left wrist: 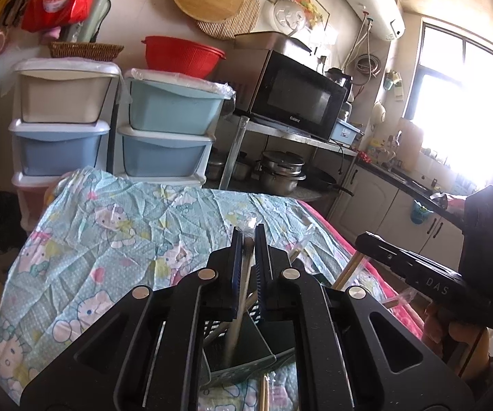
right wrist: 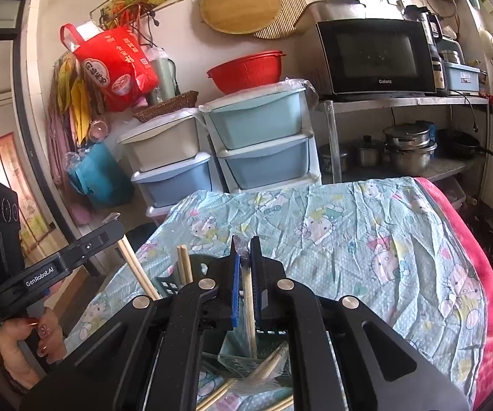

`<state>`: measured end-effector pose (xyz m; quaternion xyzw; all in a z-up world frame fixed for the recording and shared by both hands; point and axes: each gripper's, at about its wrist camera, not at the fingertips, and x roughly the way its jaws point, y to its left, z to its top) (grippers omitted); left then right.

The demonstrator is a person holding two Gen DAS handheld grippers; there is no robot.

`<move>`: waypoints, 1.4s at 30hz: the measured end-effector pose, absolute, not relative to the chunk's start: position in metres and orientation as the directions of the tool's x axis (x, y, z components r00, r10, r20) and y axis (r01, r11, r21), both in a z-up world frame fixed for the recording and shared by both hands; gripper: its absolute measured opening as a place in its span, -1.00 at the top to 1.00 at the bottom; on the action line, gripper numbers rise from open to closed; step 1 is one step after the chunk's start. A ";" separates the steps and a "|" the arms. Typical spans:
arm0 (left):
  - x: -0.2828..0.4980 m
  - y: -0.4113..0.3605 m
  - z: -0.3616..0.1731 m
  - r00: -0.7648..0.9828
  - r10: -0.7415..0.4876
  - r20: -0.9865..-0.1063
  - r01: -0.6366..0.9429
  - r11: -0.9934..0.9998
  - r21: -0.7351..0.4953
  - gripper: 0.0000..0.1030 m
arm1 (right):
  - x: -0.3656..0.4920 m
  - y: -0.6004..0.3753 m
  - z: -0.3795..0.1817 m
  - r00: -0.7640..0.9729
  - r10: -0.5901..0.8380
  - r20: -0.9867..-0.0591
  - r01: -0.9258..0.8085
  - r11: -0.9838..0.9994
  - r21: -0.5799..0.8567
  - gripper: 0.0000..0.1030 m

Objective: Organize utensils
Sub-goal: 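Lower the chopsticks into the caddy compartments and open both grippers, then withdraw both grippers from the green caddy and move back from it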

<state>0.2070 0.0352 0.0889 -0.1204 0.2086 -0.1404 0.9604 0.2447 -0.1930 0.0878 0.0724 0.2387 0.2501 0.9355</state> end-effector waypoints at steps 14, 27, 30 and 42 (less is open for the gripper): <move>0.202 0.048 0.077 0.866 -0.305 -0.397 0.185 0.932 -0.312 0.20 | 0.240 -0.205 0.077 0.769 0.467 -0.436 -0.392 0.884 0.255 0.35; 0.183 0.060 0.078 0.888 -0.235 -0.396 0.120 0.949 -0.293 -0.50 | 0.227 -0.215 0.074 0.788 0.438 -0.433 -0.366 0.898 0.243 -0.02; 0.176 0.063 0.079 0.893 -0.228 -0.389 0.114 0.949 -0.294 -0.60 | 0.221 -0.217 0.075 0.794 0.432 -0.428 -0.362 0.901 0.238 -0.06; 0.152 0.061 0.080 0.899 -0.220 -0.377 0.117 0.953 -0.278 -0.79 | 0.190 -0.225 0.079 0.819 0.414 -0.398 -0.357 0.910 0.211 -0.23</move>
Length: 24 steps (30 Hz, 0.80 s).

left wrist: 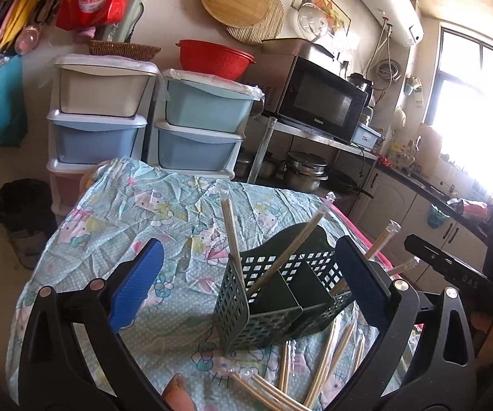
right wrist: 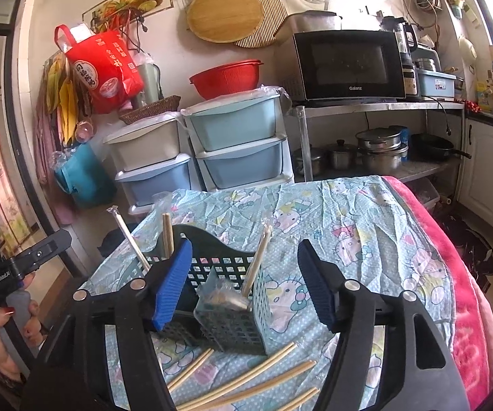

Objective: Organize utensils
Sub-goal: 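Withdraw both grippers from the green caddy and move back from it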

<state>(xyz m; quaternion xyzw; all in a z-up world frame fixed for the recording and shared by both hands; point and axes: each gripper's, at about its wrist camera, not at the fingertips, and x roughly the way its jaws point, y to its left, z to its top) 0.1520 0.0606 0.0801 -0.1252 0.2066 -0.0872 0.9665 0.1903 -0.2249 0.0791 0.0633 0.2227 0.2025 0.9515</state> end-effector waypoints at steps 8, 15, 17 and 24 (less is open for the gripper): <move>0.139 0.060 0.077 0.898 -0.225 -0.377 0.118 0.951 -0.286 -0.79 | 0.167 -0.226 0.080 0.823 0.420 -0.382 -0.370 0.907 0.200 -0.27; 0.132 0.062 0.073 0.895 -0.215 -0.391 0.103 0.952 -0.287 -0.79 | 0.154 -0.223 0.081 0.821 0.428 -0.377 -0.379 0.903 0.201 -0.32; 0.130 0.063 0.070 0.893 -0.213 -0.397 0.099 0.952 -0.289 -0.79 | 0.151 -0.222 0.080 0.819 0.432 -0.377 -0.383 0.902 0.200 -0.32; 0.123 0.066 0.061 0.884 -0.214 -0.414 0.090 0.950 -0.300 -0.79 | 0.142 -0.216 0.075 0.811 0.431 -0.395 -0.393 0.902 0.177 -0.32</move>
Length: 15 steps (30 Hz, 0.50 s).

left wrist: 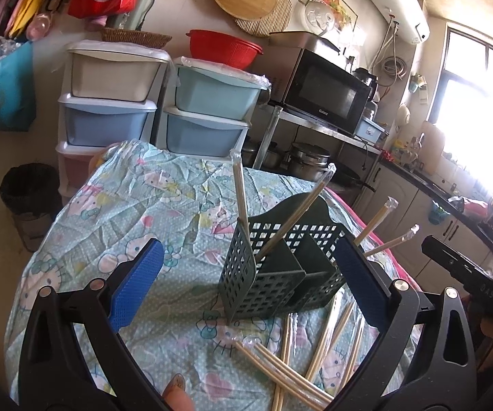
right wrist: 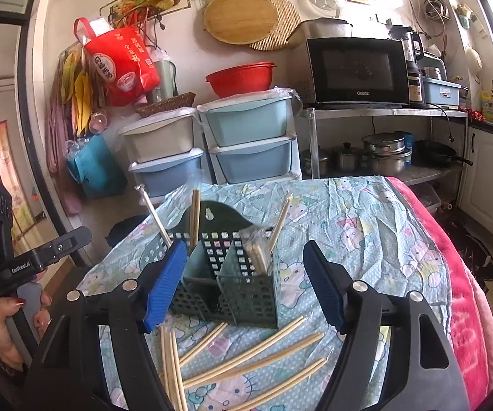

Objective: Organize utensils
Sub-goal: 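Withdraw both grippers from the green caddy and move back from it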

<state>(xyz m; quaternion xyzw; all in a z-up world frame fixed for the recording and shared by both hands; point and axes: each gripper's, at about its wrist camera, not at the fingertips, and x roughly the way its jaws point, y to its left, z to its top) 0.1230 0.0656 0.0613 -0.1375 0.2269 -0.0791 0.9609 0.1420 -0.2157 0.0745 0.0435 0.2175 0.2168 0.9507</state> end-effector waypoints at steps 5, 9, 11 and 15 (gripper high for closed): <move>0.121 0.066 0.055 0.875 -0.217 -0.432 0.088 0.950 -0.300 -0.79 | 0.136 -0.211 0.066 0.805 0.425 -0.415 -0.395 0.904 0.160 -0.32; 0.120 0.066 0.050 0.869 -0.218 -0.445 0.083 0.949 -0.304 -0.79 | 0.132 -0.211 0.060 0.798 0.426 -0.426 -0.393 0.904 0.168 -0.32; 0.119 0.067 0.046 0.865 -0.218 -0.451 0.080 0.949 -0.305 -0.79 | 0.131 -0.211 0.057 0.795 0.426 -0.432 -0.392 0.904 0.171 -0.32; 0.117 0.066 0.041 0.858 -0.220 -0.464 0.078 0.949 -0.305 -0.79 | 0.128 -0.212 0.052 0.790 0.422 -0.444 -0.389 0.906 0.170 -0.32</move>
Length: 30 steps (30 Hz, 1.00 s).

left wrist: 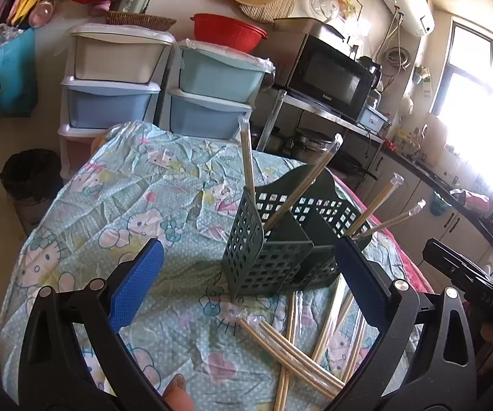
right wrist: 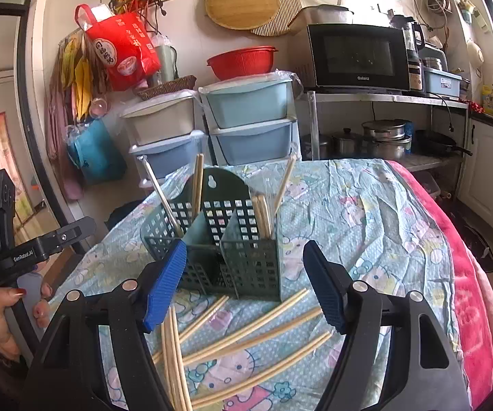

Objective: Organize utensils
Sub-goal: 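Withdraw both grippers from the green caddy and move back from it, then lower both grippers toward the loose chopsticks lying beside the caddy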

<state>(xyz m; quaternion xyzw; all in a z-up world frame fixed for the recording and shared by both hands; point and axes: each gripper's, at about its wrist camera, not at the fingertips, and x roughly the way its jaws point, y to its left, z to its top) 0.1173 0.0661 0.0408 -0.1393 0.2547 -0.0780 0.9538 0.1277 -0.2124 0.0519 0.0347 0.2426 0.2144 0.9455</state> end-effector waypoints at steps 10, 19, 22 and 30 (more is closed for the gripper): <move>0.116 0.061 0.022 0.824 -0.241 -0.512 0.091 0.950 -0.299 -0.79 | 0.124 -0.216 0.034 0.774 0.406 -0.486 -0.372 0.912 0.170 -0.32; 0.115 0.059 -0.002 0.787 -0.247 -0.566 0.081 0.950 -0.303 -0.79 | 0.121 -0.220 0.016 0.755 0.398 -0.521 -0.356 0.916 0.185 -0.32; 0.113 0.059 -0.009 0.774 -0.260 -0.577 0.081 0.945 -0.318 -0.79 | 0.120 -0.222 0.011 0.748 0.396 -0.533 -0.349 0.917 0.191 -0.32; 0.116 0.049 -0.027 0.704 -0.334 -0.627 0.120 0.926 -0.359 -0.02 | 0.120 -0.228 -0.004 0.731 0.378 -0.568 -0.322 0.925 0.202 -0.32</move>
